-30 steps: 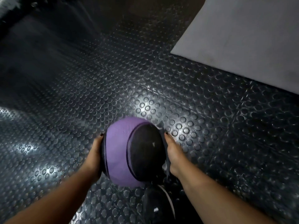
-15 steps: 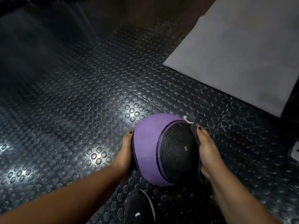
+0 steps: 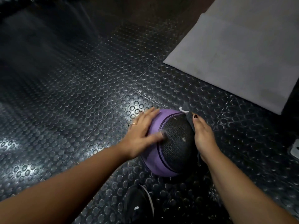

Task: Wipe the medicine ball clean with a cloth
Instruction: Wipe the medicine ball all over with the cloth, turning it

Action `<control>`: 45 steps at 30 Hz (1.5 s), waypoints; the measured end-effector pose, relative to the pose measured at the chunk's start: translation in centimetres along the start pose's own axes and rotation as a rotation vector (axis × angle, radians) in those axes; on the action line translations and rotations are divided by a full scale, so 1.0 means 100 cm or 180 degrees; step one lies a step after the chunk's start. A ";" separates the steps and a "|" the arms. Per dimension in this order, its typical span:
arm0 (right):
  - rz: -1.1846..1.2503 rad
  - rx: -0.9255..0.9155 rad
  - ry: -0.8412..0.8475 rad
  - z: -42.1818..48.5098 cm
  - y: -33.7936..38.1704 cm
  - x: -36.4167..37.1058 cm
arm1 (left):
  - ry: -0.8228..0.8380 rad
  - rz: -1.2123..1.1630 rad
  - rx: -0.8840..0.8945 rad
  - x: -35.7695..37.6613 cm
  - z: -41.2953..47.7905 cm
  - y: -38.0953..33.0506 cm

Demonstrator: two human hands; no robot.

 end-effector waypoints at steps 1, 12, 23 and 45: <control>-0.0028 0.0049 0.0031 0.003 -0.002 -0.001 | 0.0274 0.0228 0.0054 0.005 0.001 -0.002; -0.1505 -0.1389 0.0268 -0.053 0.042 0.025 | 0.0439 0.0477 -0.0080 0.005 0.005 0.003; -0.2588 -0.2098 0.1040 -0.042 0.059 0.053 | 0.0462 0.0587 -0.0025 0.018 -0.001 0.002; -0.3105 -0.1898 0.0043 -0.069 0.048 0.053 | 0.0163 0.0419 -0.0130 0.015 0.003 0.004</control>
Point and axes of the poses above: each hand's wrist, its own z-axis towards the middle knuckle, its own x-axis out of the palm, y = z × x, the point moved 9 cm from there along z, towards the middle knuckle, and after that the axes turned 1 degree about -y, right-handed, at the moved point
